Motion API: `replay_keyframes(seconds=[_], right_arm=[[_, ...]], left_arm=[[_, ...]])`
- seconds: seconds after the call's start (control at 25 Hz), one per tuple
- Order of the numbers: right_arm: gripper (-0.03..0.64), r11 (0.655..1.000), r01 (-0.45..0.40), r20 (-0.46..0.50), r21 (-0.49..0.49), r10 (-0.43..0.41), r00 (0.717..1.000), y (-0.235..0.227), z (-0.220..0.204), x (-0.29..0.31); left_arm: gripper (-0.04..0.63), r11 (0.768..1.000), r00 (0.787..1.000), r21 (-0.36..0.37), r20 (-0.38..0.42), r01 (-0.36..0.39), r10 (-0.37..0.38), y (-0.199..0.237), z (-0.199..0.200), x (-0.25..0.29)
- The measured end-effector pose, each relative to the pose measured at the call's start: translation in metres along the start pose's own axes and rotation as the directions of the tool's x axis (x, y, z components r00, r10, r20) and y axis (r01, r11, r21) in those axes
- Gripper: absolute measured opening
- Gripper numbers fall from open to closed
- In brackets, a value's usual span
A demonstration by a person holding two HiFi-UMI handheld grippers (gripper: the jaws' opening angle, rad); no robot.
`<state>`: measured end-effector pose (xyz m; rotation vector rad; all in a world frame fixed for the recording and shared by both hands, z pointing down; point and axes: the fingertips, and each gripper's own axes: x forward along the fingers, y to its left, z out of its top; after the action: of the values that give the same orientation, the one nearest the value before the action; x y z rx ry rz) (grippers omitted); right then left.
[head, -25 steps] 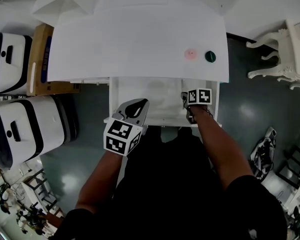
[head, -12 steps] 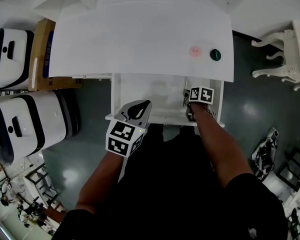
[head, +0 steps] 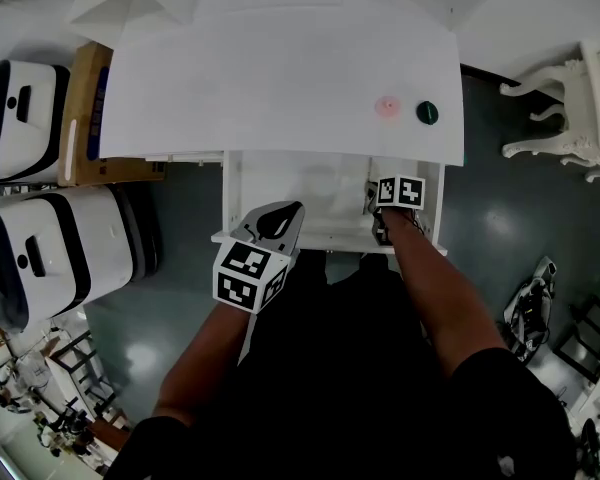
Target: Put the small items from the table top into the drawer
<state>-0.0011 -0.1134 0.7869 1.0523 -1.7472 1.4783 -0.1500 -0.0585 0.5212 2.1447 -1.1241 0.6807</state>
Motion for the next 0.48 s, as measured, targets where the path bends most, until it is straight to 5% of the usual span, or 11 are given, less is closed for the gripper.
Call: replay_keyframes(seconds=[0.48], right_arm=[[0.048, 0.972, -0.024, 0.112, -0.232, 0.052, 0.992, 0.051, 0.022, -0.067]], left_arm=[[0.004, 1.0, 0.996, 0.0, 0.086, 0.004, -0.004, 0.0, 0.022, -0.005]])
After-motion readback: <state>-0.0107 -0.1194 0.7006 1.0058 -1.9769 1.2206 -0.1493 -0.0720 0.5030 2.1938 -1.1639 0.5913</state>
